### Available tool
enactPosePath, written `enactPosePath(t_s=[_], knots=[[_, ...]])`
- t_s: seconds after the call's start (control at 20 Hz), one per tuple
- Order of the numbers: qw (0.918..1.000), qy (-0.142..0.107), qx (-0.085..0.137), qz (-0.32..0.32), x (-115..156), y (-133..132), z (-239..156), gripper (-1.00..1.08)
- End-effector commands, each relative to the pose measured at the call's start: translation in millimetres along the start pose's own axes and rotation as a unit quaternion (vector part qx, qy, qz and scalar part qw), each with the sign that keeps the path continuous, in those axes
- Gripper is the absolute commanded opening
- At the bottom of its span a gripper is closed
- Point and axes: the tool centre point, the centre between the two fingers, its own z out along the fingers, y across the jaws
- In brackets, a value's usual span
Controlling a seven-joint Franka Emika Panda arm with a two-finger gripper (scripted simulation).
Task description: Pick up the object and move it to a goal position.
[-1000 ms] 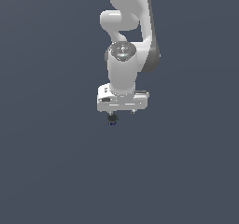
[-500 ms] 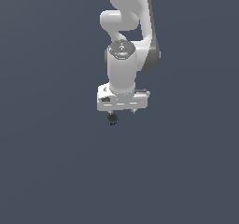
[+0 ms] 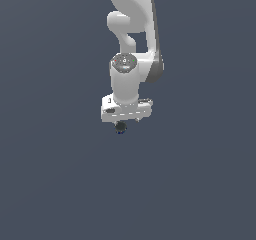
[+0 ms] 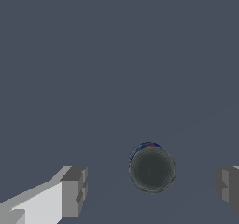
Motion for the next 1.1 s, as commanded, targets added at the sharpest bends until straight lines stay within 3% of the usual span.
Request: enactPosePath(t_s=[0.0, 0.5, 1.05], knots=[[0.9999, 0.0, -0.002, -0.016, -9.0, 6.6, 15.0, 1.0], [0.9973, 0.0, -0.006, -0.073, -43.0, 25.1, 61.7, 1.0], [0.9967, -0.001, -0.007, -0.081, -48.7, 27.7, 72.9, 1.0]])
